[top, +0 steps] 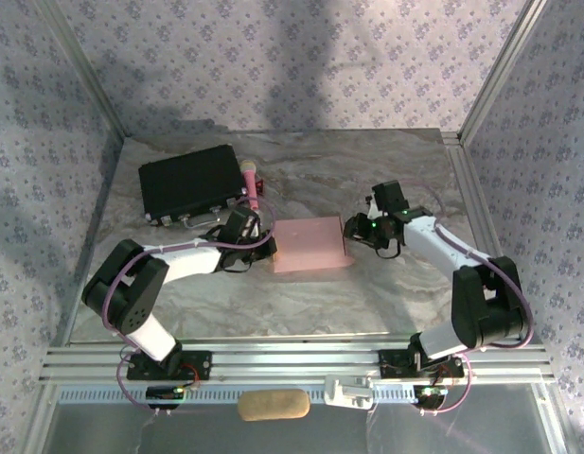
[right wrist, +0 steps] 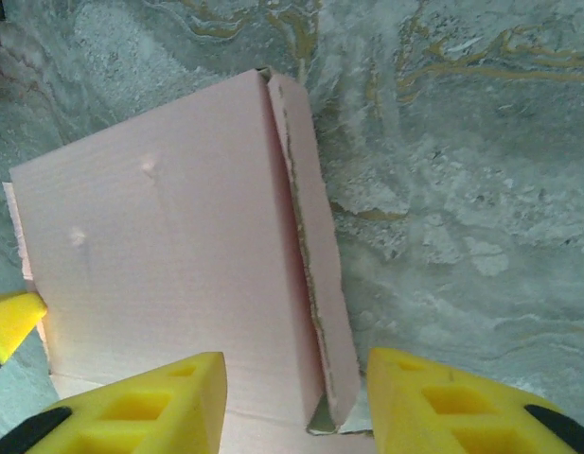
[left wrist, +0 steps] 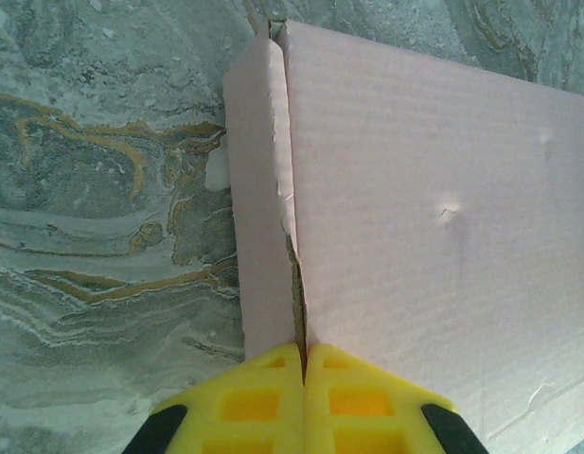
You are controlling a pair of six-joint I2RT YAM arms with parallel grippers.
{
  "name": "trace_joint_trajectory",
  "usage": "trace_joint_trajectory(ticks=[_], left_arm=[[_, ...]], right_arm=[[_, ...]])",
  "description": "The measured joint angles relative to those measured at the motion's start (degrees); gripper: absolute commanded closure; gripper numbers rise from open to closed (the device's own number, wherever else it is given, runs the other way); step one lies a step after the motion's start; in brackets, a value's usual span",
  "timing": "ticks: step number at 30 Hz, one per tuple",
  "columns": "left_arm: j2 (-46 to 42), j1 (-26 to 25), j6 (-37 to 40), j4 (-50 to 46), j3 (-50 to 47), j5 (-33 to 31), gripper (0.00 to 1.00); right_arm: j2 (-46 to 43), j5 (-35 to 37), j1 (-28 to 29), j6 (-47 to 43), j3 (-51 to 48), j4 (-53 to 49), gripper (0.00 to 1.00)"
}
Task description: Fold the paper box
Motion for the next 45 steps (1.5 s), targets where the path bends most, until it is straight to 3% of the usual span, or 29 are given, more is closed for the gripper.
trace_joint_trajectory(ticks=[10, 13, 17, 21, 24, 35, 41, 45], left_arm=[[0.0, 0.1, 0.0, 1.9, -0.9, 0.2, 0.98], [0.1, 0.1, 0.0, 2.0, -0.9, 0.3, 0.99], [0.3, 0.1, 0.0, 2.3, -0.9, 0.4, 0.99], [0.9, 0.5, -0.2, 3.4, -0.9, 0.4, 1.0], [1.0, 0.9, -0.4, 3.8, -0.9, 0.4, 1.0], [1.4, 5.3, -1.0, 12.2, -5.6, 7.4, 1.0], [1.6, 8.0, -0.4, 15.6, -7.9, 11.8, 1.0], [2.1, 8.7, 0.0, 16.5, -8.0, 13.5, 1.0]], right_arm=[[7.8, -9.2, -1.0, -1.4, -1.4, 6.7, 0.52], [10.7, -10.3, -0.8, -2.1, -1.3, 7.2, 0.59], [11.5, -10.5, -0.5, -2.0, -1.2, 7.8, 0.75], [11.5, -9.8, -0.1, -1.8, -1.1, 8.1, 0.84], [11.5, -9.1, 0.2, -1.7, -0.9, 8.1, 0.85], [6.3, -10.4, -1.0, -2.1, -3.1, 8.8, 0.5], [3.6, -16.8, -4.3, -1.6, -7.6, 14.6, 0.38], [4.1, -21.7, -5.0, 0.3, -10.4, 20.3, 0.36]])
